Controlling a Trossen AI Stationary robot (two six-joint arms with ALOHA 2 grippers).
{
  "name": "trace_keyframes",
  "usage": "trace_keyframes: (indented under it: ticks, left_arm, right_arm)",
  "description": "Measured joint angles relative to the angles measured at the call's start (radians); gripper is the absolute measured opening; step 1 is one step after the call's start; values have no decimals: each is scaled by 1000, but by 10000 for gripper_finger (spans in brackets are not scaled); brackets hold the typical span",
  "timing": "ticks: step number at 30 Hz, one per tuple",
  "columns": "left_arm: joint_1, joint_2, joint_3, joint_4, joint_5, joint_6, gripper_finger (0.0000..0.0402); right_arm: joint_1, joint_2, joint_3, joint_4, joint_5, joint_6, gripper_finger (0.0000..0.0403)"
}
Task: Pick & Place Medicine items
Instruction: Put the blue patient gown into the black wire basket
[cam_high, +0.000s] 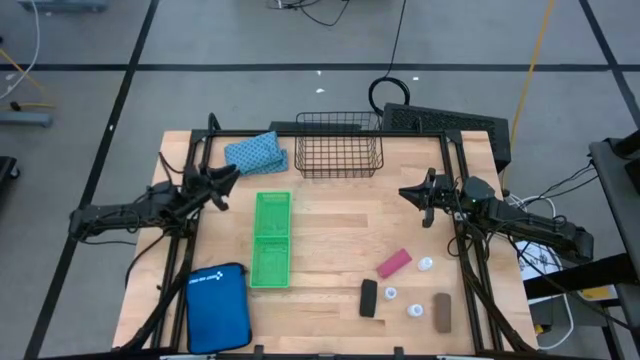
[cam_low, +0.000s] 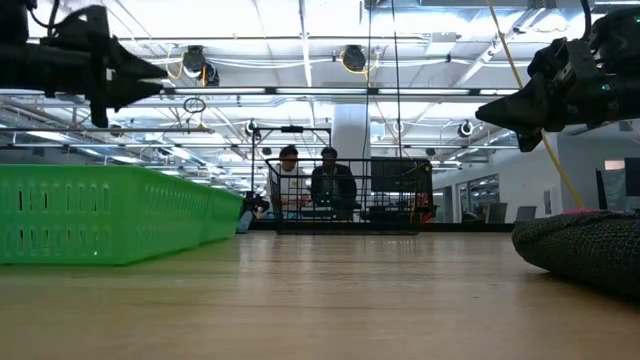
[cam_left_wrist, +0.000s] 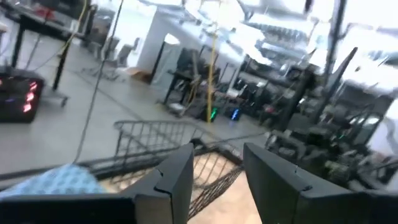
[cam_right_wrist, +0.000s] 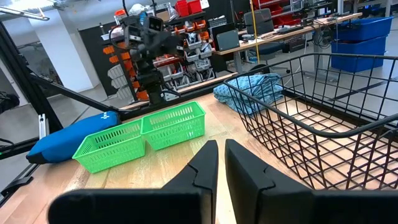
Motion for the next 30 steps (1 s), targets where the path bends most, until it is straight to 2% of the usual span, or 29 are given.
trace_keyframes:
  ticks: [4, 8, 12, 16, 20, 24, 30]
  left_arm:
    - [7, 95, 82, -20, -19, 27, 200]
    - [41, 256, 232, -83, -60, 61, 265]
    - [101, 445, 425, -263, -92, 100, 320]
    - [172, 627, 598, -421, -84, 104, 355]
    - [232, 784, 744, -550, -28, 114, 370]
    - [307, 928, 856, -675, 7, 121, 369]
    - [435, 1113, 917, -785, 104, 128, 348]
  right_arm:
    - [0, 0, 0, 0, 0, 0, 20]
    - [0, 0, 0, 0, 0, 0, 20]
    - [0, 0, 0, 0, 0, 0, 20]
    - [0, 0, 0, 0, 0, 0, 20]
    - [0, 0, 0, 0, 0, 0, 20]
    - [0, 0, 0, 0, 0, 0, 20]
    - [0, 0, 0, 0, 0, 0, 20]
